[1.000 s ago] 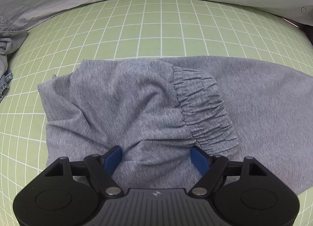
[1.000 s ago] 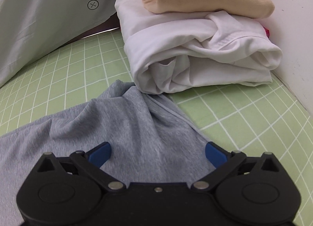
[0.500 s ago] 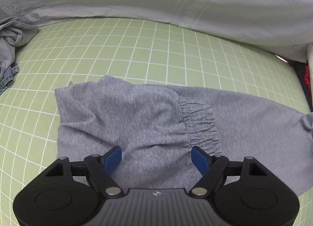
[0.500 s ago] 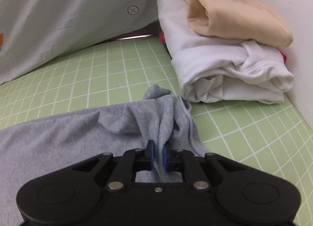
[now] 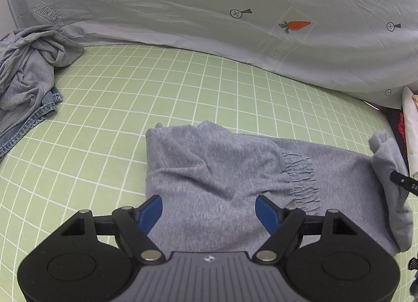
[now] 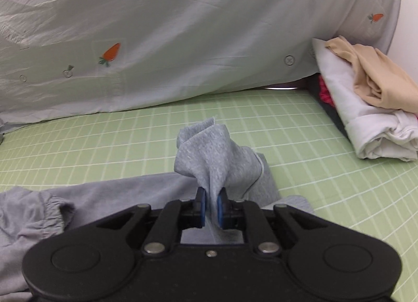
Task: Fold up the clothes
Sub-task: 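Grasp the grey sweatpants fabric with the right gripper and fold it over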
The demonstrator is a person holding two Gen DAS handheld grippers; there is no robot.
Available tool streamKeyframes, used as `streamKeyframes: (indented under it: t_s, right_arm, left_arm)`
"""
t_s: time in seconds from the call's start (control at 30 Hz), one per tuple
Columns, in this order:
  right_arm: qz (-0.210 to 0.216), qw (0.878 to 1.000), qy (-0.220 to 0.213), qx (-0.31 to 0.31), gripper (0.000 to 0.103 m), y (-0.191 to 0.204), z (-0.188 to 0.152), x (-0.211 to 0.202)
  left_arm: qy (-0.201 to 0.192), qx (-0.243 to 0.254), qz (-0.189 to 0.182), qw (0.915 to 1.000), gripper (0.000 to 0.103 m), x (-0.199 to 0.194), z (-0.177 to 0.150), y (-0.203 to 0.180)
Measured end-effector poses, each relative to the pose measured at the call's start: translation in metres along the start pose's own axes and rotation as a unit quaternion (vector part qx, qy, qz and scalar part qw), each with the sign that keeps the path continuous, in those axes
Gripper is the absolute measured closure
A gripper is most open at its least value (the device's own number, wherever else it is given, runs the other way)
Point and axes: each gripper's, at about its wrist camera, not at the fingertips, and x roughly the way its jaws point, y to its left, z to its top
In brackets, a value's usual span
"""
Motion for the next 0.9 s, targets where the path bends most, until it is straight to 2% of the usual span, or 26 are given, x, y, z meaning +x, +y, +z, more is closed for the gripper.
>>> streamKeyframes:
  t_s: [0.13, 0.23, 0.3, 0.37, 0.47, 0.57, 0.67, 0.73, 0.83, 0.87, 0.9]
  right_arm:
    - [0.001, 0.998, 0.048, -0.036, 0.092, 0.057, -0.03, 0.02]
    - [-0.012, 0.995, 0.085, -0.043, 0.089, 0.071, -0.046, 0.036]
    - [0.002, 0.996, 0.078, -0.039, 0.077, 0.068, -0.044, 0.031]
    - [0.017, 0.997, 0.067, -0.034, 0.053, 0.065, -0.041, 0.024]
    - [0.001, 0.999, 0.031, -0.033, 0.037, 0.056, -0.034, 0.003]
    - [-0.024, 1.0, 0.016, -0.011, 0.027, 0.034, -0.028, -0.005]
    - [-0.052, 0.998, 0.023, 0.029, 0.025, 0.003, -0.023, -0.002]
    - [-0.055, 0.995, 0.039, 0.068, 0.024, -0.019, -0.023, 0.007]
    - [-0.03, 0.988, 0.069, 0.138, 0.025, -0.044, -0.031, 0.021]
    - [-0.007, 0.985, 0.074, 0.157, 0.029, -0.048, -0.035, 0.023]
    - [0.019, 0.981, 0.078, 0.175, 0.046, -0.051, -0.038, 0.024]
  left_arm:
    - [0.006, 0.014, -0.008, 0.9998, 0.024, 0.002, 0.0, 0.013]
    - [0.011, 0.025, -0.014, 0.9995, 0.024, 0.003, 0.0, 0.022]
    - [0.013, 0.03, -0.018, 0.9993, 0.024, 0.004, 0.0, 0.028]
    - [0.014, 0.03, -0.02, 0.9992, 0.024, 0.006, 0.001, 0.031]
    - [0.012, 0.03, -0.022, 0.9992, 0.024, 0.006, 0.003, 0.032]
    - [0.006, 0.027, -0.021, 0.9994, 0.024, 0.003, 0.003, 0.03]
    - [0.007, 0.027, -0.021, 0.9994, 0.024, -0.001, -0.001, 0.026]
    - [0.007, 0.031, -0.019, 0.9993, 0.024, -0.004, -0.005, 0.022]
    - [0.006, 0.034, -0.019, 0.9992, 0.024, -0.012, -0.012, 0.015]
    - [0.005, 0.034, -0.019, 0.9992, 0.024, -0.015, -0.014, 0.013]
    - [0.004, 0.032, -0.019, 0.9993, 0.024, -0.017, -0.017, 0.01]
